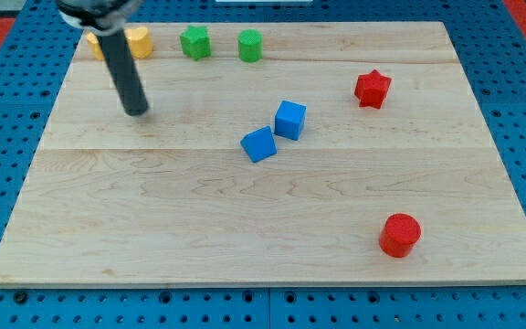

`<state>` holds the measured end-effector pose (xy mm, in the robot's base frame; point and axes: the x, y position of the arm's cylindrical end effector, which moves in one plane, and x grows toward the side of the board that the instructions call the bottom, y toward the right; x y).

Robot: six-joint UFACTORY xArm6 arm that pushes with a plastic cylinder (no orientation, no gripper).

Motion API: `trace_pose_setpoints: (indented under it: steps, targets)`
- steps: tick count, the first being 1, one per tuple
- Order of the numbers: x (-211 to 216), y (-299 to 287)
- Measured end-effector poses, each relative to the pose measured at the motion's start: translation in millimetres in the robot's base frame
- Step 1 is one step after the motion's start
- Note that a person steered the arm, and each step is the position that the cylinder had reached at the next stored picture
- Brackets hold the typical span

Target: Push the triangle below the cube

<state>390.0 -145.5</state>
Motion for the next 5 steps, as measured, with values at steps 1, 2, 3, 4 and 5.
trace_pose_setpoints:
  steps: [1, 2, 3, 4, 5]
  targets:
    - [2, 67]
    - [15, 83]
    - [34, 100]
    - [39, 120]
    - [59, 124]
